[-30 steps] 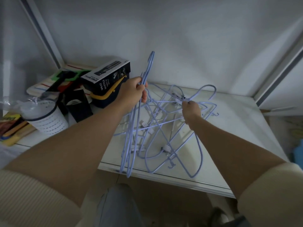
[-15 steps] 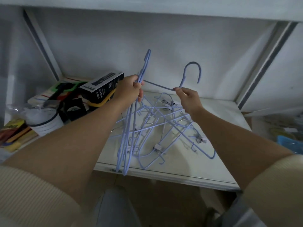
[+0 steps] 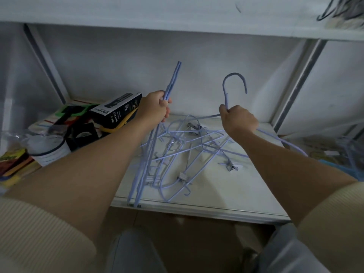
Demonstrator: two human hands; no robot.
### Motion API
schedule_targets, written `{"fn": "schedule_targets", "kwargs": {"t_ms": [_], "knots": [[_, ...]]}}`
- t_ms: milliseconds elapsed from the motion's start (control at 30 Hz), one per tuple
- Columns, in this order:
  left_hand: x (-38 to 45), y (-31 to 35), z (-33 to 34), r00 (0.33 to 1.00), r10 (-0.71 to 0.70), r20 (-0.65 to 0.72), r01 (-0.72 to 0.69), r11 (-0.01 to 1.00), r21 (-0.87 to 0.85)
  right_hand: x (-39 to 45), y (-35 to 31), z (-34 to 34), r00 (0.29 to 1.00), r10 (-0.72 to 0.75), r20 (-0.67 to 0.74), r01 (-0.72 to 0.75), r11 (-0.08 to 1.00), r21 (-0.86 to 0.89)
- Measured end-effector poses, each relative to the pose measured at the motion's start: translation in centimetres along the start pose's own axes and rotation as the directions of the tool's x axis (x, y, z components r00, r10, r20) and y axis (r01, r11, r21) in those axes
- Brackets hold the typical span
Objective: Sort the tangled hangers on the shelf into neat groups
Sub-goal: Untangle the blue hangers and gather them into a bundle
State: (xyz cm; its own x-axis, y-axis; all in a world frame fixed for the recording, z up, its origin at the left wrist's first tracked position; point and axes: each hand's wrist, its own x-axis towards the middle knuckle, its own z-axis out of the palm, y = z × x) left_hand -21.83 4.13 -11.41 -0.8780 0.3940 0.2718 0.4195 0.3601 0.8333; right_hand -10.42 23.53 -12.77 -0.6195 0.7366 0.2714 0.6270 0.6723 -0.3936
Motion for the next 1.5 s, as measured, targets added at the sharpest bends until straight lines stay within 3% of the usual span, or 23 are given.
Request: {"fn": "schedule_targets", "kwargs": {"t_ms": [100, 200, 333, 467, 533, 600, 667, 800, 1067, 1167, 1300, 1400, 1500], "knots": [[0.0, -0.2, -0.3, 1.0, -0.002, 0.006, 0.002, 1.0, 0.014, 0.4, 1.3, -0.5, 0.995, -0.06, -0.076, 0.054, 0.995, -0.079], [-0.3, -0.1, 0.1, 1.0, -0.006, 0.016, 0.006, 1.0, -0.005, 0.5, 1.9, -0.7, 0.989, -0.075, -0.125, 0.073, 0.997, -0.021], [-0.7, 0.6, 1.3, 0.997, -0.006, 0.077, 0.011, 0.998, -0.063, -0.1, 0.4, -0.5, 0.988, -0.075, -0.132, 0.112, 0.948, 0.299], [-1.1, 1.9, 2.5, 0.99, -0.025, 0.137, 0.042, 0.992, -0.122, -0.9, -3.1, 0.8, 0.991, -0.128, -0.04, 0.128, 0.805, 0.58], [-1.4, 2.4, 2.9, 0.985, -0.037, 0.169, 0.063, 0.986, -0.154, -1.8, -5.5, 1.2, 0.981, -0.148, 0.123, 0.014, 0.692, 0.722], [-1.5, 2.6, 3.0, 0.979, -0.043, 0.199, 0.073, 0.986, -0.148, -2.7, -7.4, 1.6, 0.946, -0.17, 0.275, -0.159, 0.497, 0.853], [-1.6, 2.4, 2.8, 0.977, -0.05, 0.205, 0.077, 0.989, -0.128, -3.1, -8.6, 1.7, 0.926, -0.152, 0.345, -0.271, 0.369, 0.889], [-1.9, 2.4, 2.7, 0.973, -0.088, 0.215, 0.127, 0.977, -0.173, -3.7, -9.5, 2.4, 0.906, -0.201, 0.372, -0.314, 0.267, 0.911], [-2.5, 1.8, 1.6, 0.965, -0.111, 0.239, 0.187, 0.927, -0.324, -4.1, -10.5, 2.6, 0.888, -0.274, 0.369, -0.26, 0.363, 0.895], [-2.2, 1.0, 0.9, 0.978, -0.099, 0.185, 0.151, 0.944, -0.293, -3.6, -11.0, 3.0, 0.858, -0.316, 0.404, -0.248, 0.433, 0.867], [-1.1, -0.6, -1.3, 0.988, -0.095, 0.125, 0.12, 0.97, -0.209, -1.9, -11.5, 3.9, 0.877, -0.321, 0.358, -0.133, 0.554, 0.822], [-0.3, -1.8, -3.6, 0.992, -0.097, 0.086, 0.111, 0.978, -0.178, -0.8, -10.1, 5.4, 0.905, -0.233, 0.356, -0.11, 0.681, 0.724], [0.4, -3.4, -4.6, 0.992, -0.099, 0.083, 0.109, 0.985, -0.131, -0.2, -8.9, 7.9, 0.907, -0.186, 0.379, -0.128, 0.734, 0.667]]}}
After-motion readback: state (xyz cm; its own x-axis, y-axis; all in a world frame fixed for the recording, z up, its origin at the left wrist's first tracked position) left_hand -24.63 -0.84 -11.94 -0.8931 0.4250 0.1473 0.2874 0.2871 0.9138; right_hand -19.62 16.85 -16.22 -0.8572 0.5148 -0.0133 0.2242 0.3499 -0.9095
